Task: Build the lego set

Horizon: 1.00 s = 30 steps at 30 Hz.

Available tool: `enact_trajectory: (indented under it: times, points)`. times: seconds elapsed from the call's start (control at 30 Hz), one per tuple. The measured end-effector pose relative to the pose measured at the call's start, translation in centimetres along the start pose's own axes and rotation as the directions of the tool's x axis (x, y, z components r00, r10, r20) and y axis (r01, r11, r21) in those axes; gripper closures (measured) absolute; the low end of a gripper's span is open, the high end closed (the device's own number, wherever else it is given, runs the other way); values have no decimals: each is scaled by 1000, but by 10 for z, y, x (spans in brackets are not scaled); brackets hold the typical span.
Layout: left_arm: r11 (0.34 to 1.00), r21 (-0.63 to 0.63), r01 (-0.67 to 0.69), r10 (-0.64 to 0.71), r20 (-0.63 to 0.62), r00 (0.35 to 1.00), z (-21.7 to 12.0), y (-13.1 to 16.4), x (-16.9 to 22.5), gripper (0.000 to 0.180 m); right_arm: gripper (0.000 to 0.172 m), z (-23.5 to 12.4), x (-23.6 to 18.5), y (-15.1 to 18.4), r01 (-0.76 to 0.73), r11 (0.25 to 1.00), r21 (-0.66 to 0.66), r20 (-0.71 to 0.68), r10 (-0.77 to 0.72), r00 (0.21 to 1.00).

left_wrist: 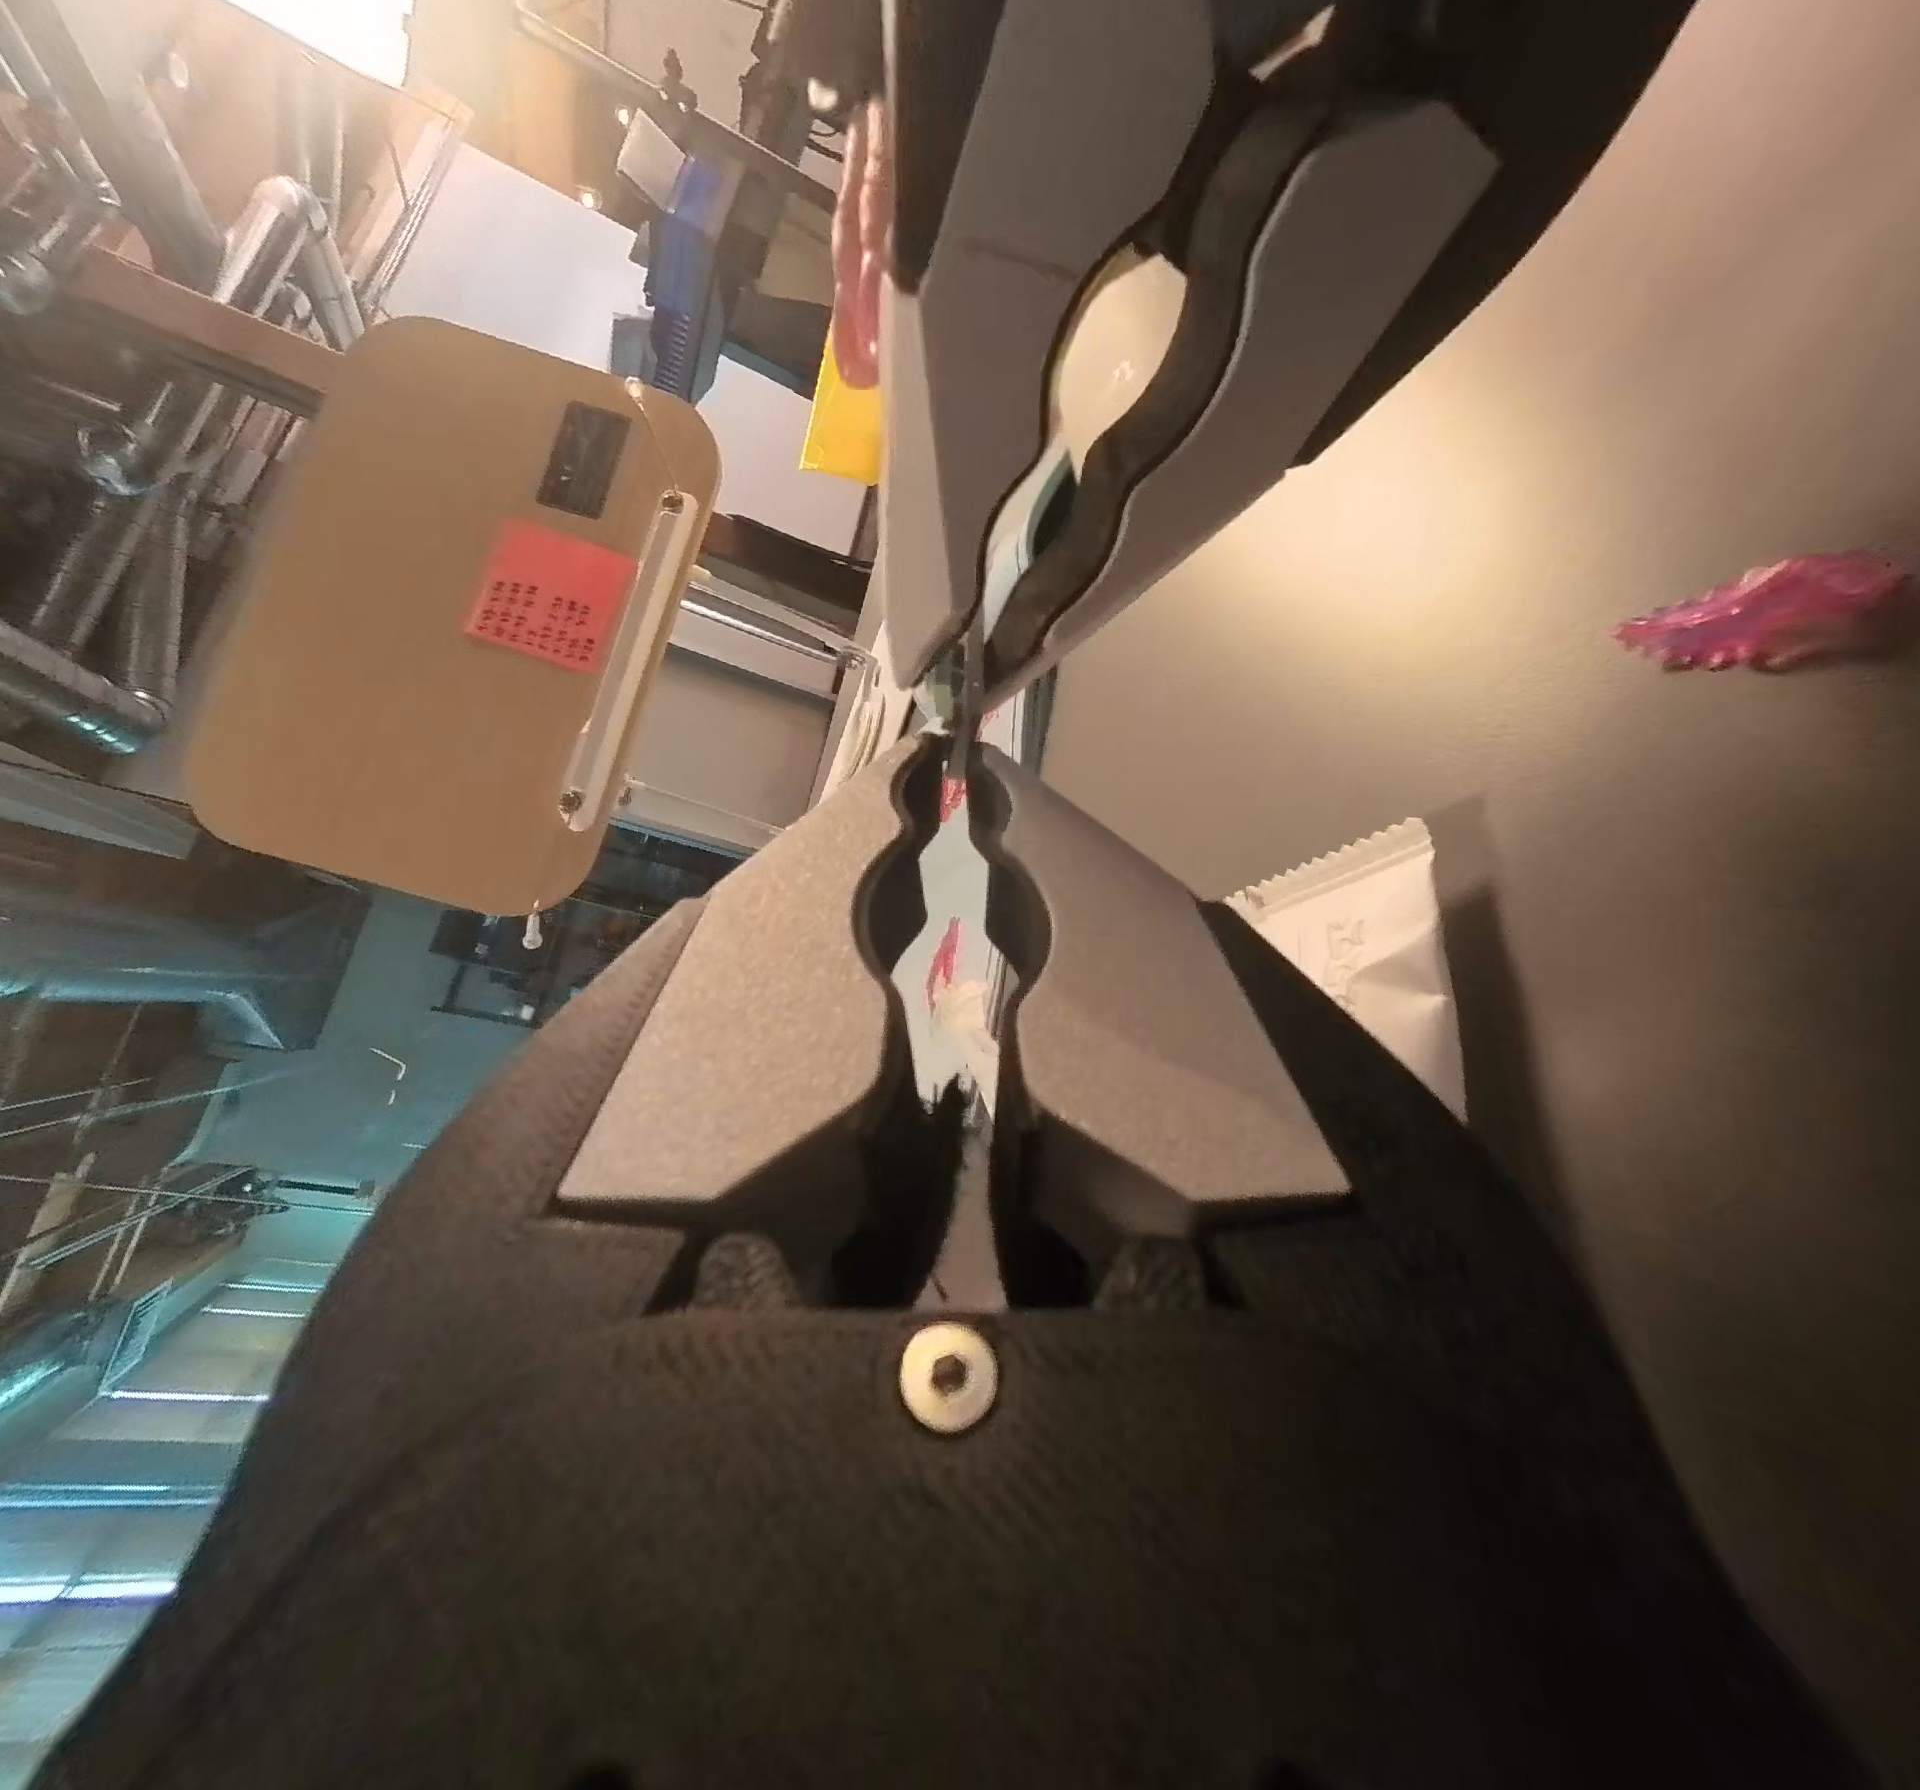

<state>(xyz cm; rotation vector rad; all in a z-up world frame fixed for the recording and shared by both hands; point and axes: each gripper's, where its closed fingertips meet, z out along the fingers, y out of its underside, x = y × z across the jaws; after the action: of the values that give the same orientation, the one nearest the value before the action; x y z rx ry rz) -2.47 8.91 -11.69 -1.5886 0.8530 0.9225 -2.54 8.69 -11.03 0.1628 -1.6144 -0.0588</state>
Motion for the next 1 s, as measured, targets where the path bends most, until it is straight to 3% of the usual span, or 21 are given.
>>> enact_trajectory:
  times: [0.37,0.7,0.87,1.0]
  points:
    - [998,1,67,-67,-22,998,0,-1,0,177,164,-3,3,0,145,989,-31,-131,-148,980]
    - [997,-12,71,-72,-53,996,3,2,7,178,163,-2,-6,1,81,997,-12,-77,-82,994]
    - [1000,-23,17,-18,-36,999,4,3,8,178,166,-2,-9,1,-60,998,-14,-8,60,998]
    - [999,-35,3,-5,-41,999,5,5,10,178,166,-1,-13,2,-69,997,-31,13,70,997]
